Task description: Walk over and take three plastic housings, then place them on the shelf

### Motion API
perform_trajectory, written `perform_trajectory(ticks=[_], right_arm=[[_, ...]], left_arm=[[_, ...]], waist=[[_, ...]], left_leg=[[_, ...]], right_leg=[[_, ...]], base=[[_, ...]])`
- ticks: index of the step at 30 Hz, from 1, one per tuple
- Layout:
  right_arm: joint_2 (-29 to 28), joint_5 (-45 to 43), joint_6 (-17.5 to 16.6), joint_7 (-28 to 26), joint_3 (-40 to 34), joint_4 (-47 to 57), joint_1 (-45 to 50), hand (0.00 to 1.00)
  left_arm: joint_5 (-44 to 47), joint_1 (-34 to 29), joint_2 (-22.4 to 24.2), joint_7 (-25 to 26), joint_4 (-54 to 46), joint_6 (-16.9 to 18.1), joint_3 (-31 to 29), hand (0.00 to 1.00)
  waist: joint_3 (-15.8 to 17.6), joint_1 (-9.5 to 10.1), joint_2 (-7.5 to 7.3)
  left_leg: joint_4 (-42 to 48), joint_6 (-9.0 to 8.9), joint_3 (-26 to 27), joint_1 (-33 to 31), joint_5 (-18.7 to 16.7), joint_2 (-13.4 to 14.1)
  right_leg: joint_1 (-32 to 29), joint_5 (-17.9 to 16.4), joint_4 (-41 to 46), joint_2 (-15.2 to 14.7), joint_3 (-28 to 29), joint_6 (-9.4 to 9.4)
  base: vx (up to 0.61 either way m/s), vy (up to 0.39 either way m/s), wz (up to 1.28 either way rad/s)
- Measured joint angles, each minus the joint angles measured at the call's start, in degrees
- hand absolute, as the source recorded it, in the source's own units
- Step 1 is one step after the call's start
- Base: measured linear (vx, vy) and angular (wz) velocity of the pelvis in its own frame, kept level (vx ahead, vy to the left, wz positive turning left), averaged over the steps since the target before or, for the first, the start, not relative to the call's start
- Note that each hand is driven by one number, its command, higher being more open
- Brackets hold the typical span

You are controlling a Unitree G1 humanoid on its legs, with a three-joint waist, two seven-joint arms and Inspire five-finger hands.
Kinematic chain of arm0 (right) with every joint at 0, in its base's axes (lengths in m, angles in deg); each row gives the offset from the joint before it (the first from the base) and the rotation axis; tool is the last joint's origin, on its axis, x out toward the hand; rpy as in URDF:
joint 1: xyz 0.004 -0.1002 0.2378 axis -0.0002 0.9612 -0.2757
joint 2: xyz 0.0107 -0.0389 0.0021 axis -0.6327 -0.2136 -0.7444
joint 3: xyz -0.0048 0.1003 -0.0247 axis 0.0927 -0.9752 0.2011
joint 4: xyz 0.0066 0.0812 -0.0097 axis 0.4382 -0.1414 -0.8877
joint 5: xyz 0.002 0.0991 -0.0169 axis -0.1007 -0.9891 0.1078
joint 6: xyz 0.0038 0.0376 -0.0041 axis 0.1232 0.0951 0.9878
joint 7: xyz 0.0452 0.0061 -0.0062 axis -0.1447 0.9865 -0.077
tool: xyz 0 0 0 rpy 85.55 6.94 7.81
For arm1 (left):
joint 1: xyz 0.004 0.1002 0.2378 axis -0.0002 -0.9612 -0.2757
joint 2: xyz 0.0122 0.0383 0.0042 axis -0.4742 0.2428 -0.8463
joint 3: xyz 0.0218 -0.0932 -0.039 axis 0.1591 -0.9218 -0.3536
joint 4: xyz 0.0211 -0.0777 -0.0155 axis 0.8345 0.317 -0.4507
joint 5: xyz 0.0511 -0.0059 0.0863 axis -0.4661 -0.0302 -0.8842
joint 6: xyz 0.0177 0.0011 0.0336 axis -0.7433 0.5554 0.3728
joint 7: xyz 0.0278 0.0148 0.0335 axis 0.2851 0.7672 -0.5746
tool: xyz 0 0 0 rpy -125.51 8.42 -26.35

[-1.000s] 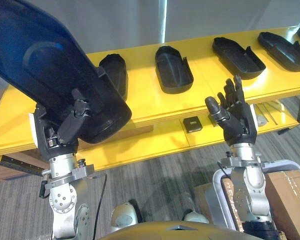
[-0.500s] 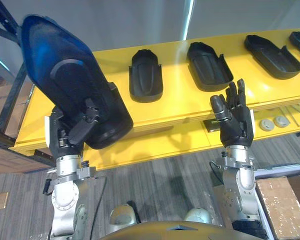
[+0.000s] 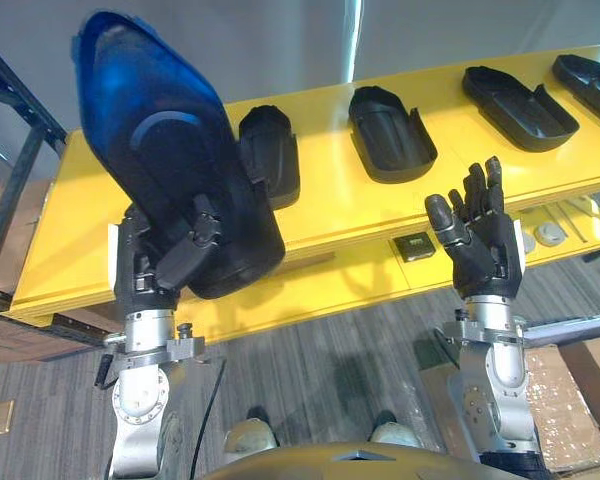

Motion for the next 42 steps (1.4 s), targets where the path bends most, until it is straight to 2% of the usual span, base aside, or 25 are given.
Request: perform_trajectory(ticks=[3, 5, 7, 8, 11, 16, 18, 21, 25, 30, 36, 40, 42], right_arm=[[2.1, 0.1, 0.0, -3.3, -0.5, -0.5, -0.3, 1.00], [2.1, 0.0, 0.0, -5.0, -1.0, -0.5, -0.4, 1.00], [2.1, -0.5, 0.0, -5.8, -1.0, -0.4, -0.5, 1.00], [1.8, -0.6, 0.0, -5.9, -0.8, -0.4, -0.5, 1.00], [0.7, -0.7, 0.0, -6.0, 0.9, -0.1, -0.5, 1.00], [0.5, -1.0, 0.0, -6.8, 10.4, -0.1, -2.2, 1.00], [0.5, 0.0, 0.2, -7.6, 14.8, -0.1, -3.6, 1.00], [0.6, 1.8, 0.3, -9.4, 17.4, -0.7, -5.6, 1.00], [1.1, 0.6, 0.4, -13.1, 18.5, -2.0, -7.3, 1.00], [3.5, 0.6, 0.9, -13.5, 19.5, -5.4, -9.2, 1.00], [5.4, 2.0, 3.9, -13.4, 19.7, -5.7, -8.7, 1.00], [5.9, -1.0, 9.3, -17.3, 20.3, -5.3, -5.0, 1.00], [7.4, -2.3, 13.6, -19.9, 22.0, -5.2, -2.1, 1.00]], left_arm=[[-0.5, 0.1, 0.1, 3.9, 0.0, 0.0, -1.6, 0.00], [-1.1, 0.3, 0.1, 6.2, 0.0, 0.0, -2.0, 0.00], [-4.1, 0.7, 0.1, 8.3, 0.0, -0.2, -2.0, 0.00], [-6.0, 0.7, 0.1, 8.5, -0.2, -0.5, -2.0, 0.00], [-9.8, 0.1, -0.4, 8.5, -1.5, -3.0, -2.8, 0.00], [-9.9, -2.6, -2.9, 8.7, -2.0, -5.2, -9.2, 0.00], [-9.4, -3.7, -2.9, 8.2, -2.0, -6.1, -11.6, 0.00], [-9.3, -4.3, -2.9, 7.6, -1.9, -7.9, -13.3, 0.00], [-8.6, -4.0, -4.6, 7.6, 0.5, -8.1, -14.3, 0.00], [-5.7, -0.3, -6.2, 4.9, 7.1, -8.5, -14.3, 0.00], [2.4, 6.3, -8.9, 2.6, 19.0, -9.2, -15.3, 0.00], [1.9, 11.2, -14.8, 5.4, 31.0, -10.2, -17.0, 0.00], [1.7, 15.7, -18.1, 7.5, 38.0, -11.4, -18.5, 0.00]], waist=[[-0.3, 0.39, 0.55], [-0.5, 0.36, 0.41], [-1.0, -0.27, 0.62], [-1.3, -0.48, 1.01], [-1.9, -0.27, 1.44], [-2.2, 0.87, 1.54], [-2.7, 2.49, 1.33], [-3.2, 4.07, 1.26], [-3.9, 3.70, 1.83], [-4.6, 3.42, 3.55], [-4.4, 2.80, 5.21], [-4.4, 0.93, 5.40], [-4.3, 0.04, 5.56]], left_leg=[[-1.2, 0.59, 1.9, 0.9, 0.4, 1.1], [-3.8, 1.65, 2.2, 2.0, 1.7, 0.6], [-7.5, 1.34, 2.5, 3.4, 3.5, -0.3], [-10.0, 0.36, 2.4, 4.1, 4.7, -0.9], [-13.5, -0.26, 1.2, 4.7, 6.8, -2.1], [-17.2, -0.30, -1.9, 4.7, 9.0, -3.8], [-18.3, -0.30, -3.1, 4.4, 9.6, -4.3], [-18.3, -0.11, -4.1, 3.7, 9.9, -4.7], [-18.3, -0.06, -4.5, 2.8, 10.3, -4.8], [-18.3, -0.12, -4.9, 1.8, 10.9, -4.6], [-18.2, -0.16, -3.0, 1.8, 11.3, -4.6], [-17.7, -0.34, -0.8, 1.6, 11.0, -4.3], [-16.9, -0.31, 0.3, -0.1, 11.0, -4.1]], right_leg=[[-0.1, -0.1, 0.3, 0.9, 0.6, -0.23], [-0.5, -1.0, 1.6, 0.5, 0.3, -0.42], [-0.9, -2.5, 3.9, -0.4, -1.1, -0.50], [-1.0, -2.8, 4.8, -0.7, -2.3, -0.19], [-0.5, -2.9, 5.4, -1.2, -4.4, 0.00], [0.8, -2.3, 4.8, -2.0, -7.6, 0.89], [1.6, -2.0, 3.7, -1.9, -8.7, 1.31], [1.9, -1.8, 3.4, -2.1, -9.8, 1.45], [1.5, -1.6, 3.1, -2.1, -10.1, 1.51], [0.1, -2.1, 4.4, -2.3, -10.3, 0.89], [-4.1, -4.9, 10.2, -4.1, -7.4, 0.03], [-6.8, -5.6, 12.1, -4.3, -4.7, -0.24], [-9.7, -5.9, 13.5, -4.4, -3.1, -0.40]], base=[[-0.03, -0.004, -0.11], [-0.04, -0.004, 0.08], [-0.05, -0.017, 0.30], [-0.04, -0.014, 0.38], [-0.05, -0.013, 0.38], [-0.03, 0.016, 0.36], [-0.01, 0.014, 0.33], [0.01, 0.001, 0.23], [0.01, -0.005, 0.05], [-0.01, -0.009, 0.03], [-0.03, -0.005, -0.15], [-0.05, -0.019, -0.30], [-0.05, -0.024, -0.26]])
